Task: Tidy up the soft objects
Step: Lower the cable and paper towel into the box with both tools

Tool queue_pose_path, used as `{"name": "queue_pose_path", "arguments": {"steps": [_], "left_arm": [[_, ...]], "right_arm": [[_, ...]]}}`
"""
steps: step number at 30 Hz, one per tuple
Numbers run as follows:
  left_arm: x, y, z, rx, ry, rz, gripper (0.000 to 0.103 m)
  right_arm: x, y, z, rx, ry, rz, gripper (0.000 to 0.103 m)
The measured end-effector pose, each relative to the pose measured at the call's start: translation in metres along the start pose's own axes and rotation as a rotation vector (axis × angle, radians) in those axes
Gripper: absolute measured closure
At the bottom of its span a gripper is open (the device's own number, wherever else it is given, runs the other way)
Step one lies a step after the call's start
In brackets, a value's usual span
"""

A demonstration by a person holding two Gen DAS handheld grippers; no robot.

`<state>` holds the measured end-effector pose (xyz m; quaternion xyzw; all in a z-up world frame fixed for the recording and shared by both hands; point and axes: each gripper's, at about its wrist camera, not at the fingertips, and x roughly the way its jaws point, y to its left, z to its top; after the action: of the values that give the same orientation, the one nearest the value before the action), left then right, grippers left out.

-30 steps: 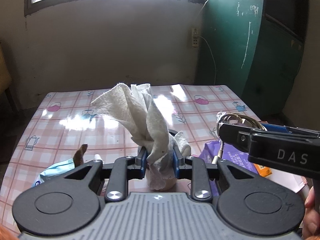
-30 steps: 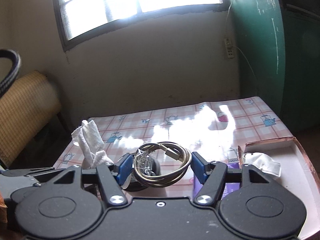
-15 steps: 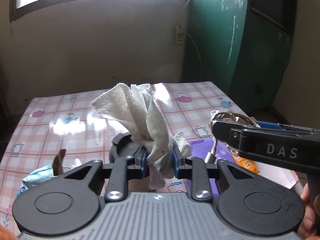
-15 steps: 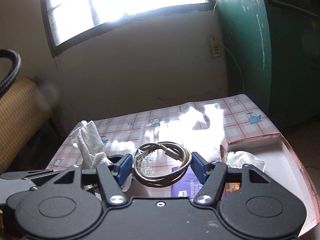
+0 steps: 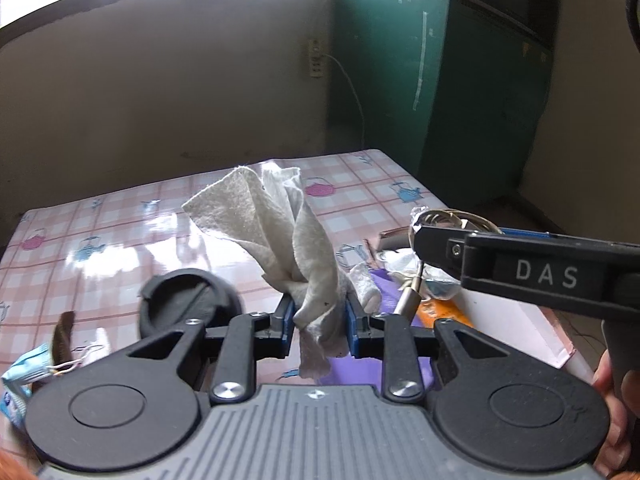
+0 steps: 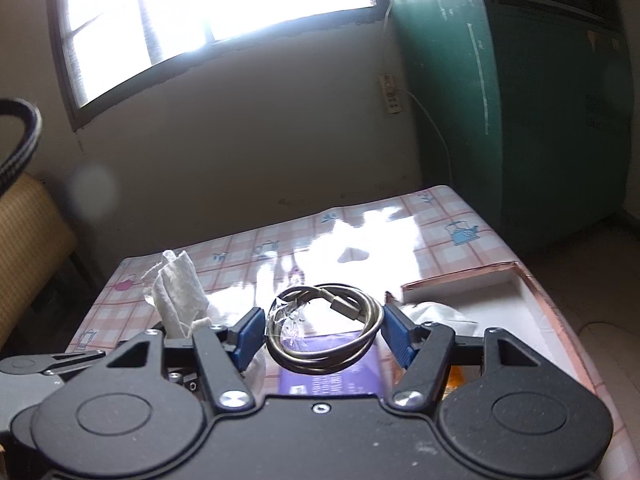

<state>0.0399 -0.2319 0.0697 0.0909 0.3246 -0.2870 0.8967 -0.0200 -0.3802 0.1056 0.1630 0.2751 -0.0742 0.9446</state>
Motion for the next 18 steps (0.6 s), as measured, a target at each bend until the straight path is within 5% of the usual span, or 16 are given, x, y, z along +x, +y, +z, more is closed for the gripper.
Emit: {"name": "queue_pose_path", "arguments": {"steps": [18], "left_arm": [[0.054,-0.075,0.003,0.093,0.064,-0.159,0.075]], "right_arm": [[0.008,-0.102,0.002,0.085,0.024,-0.168,0.026]]}}
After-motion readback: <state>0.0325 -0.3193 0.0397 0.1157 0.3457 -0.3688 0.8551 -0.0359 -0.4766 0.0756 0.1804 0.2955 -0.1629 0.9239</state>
